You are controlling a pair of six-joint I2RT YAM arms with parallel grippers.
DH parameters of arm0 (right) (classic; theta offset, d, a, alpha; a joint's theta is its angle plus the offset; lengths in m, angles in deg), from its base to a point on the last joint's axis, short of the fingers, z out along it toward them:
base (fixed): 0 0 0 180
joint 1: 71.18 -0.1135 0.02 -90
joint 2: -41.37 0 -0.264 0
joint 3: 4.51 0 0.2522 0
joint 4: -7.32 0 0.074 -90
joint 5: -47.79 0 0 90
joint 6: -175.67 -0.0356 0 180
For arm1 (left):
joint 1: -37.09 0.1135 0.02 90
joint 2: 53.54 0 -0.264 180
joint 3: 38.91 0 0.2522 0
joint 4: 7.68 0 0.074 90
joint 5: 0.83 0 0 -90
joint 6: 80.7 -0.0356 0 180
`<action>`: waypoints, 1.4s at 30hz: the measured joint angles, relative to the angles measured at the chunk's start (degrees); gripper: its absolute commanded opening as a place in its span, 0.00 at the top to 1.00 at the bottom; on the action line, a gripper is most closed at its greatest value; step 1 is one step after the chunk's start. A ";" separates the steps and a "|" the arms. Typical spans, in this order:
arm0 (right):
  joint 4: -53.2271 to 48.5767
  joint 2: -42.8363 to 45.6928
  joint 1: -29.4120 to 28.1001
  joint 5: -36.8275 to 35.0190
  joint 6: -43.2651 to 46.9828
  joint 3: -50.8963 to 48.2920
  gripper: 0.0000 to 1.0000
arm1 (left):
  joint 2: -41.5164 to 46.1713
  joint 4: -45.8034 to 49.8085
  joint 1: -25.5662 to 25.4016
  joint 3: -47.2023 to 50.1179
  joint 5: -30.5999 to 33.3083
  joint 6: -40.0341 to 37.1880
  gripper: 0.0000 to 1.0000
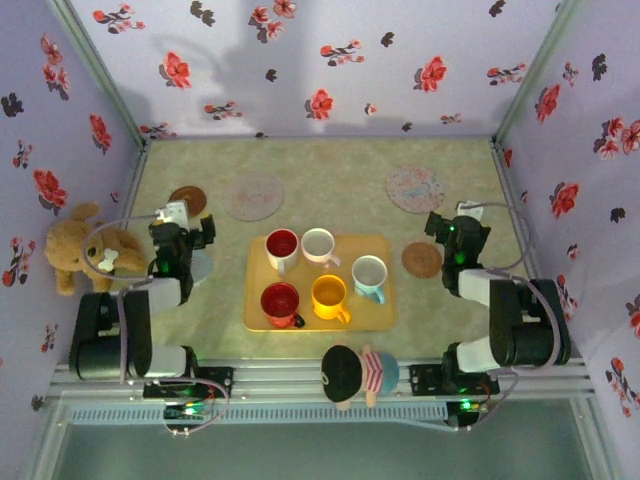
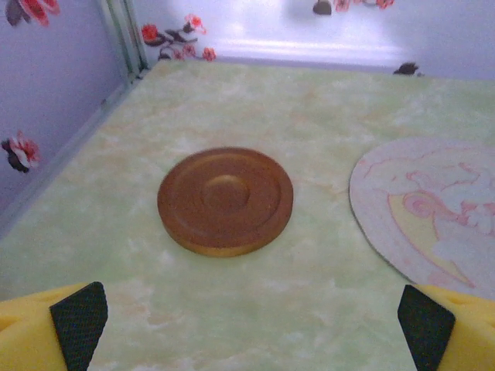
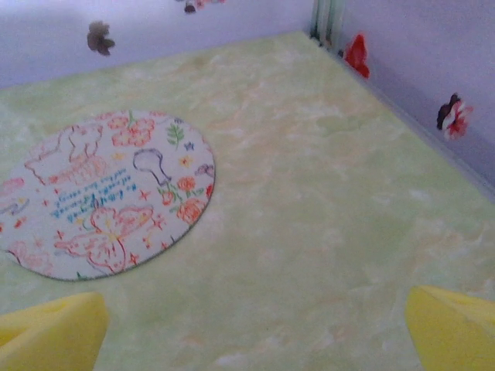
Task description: Place the cup by the coaster
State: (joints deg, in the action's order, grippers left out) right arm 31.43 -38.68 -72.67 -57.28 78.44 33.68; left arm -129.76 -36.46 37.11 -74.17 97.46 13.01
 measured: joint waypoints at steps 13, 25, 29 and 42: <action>-26.27 14.69 -0.44 0.66 -1.70 12.15 0.01 | 16.00 30.93 0.00 -17.81 -0.26 0.57 0.00; -50.27 19.76 -1.09 13.42 -4.85 26.69 0.01 | 5.99 67.01 -2.54 -50.12 -4.13 3.56 0.00; -55.56 17.92 -2.08 17.81 -4.85 31.45 0.01 | 0.57 75.28 -5.44 -56.48 -5.90 4.39 0.00; -61.61 13.22 -5.62 29.05 -6.60 37.88 0.00 | -16.74 88.67 -14.51 -73.79 -10.29 9.14 0.01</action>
State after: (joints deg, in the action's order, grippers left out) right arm -30.19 -25.46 -78.29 -28.23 71.84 71.55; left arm -146.51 52.21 22.59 -147.96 87.17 22.14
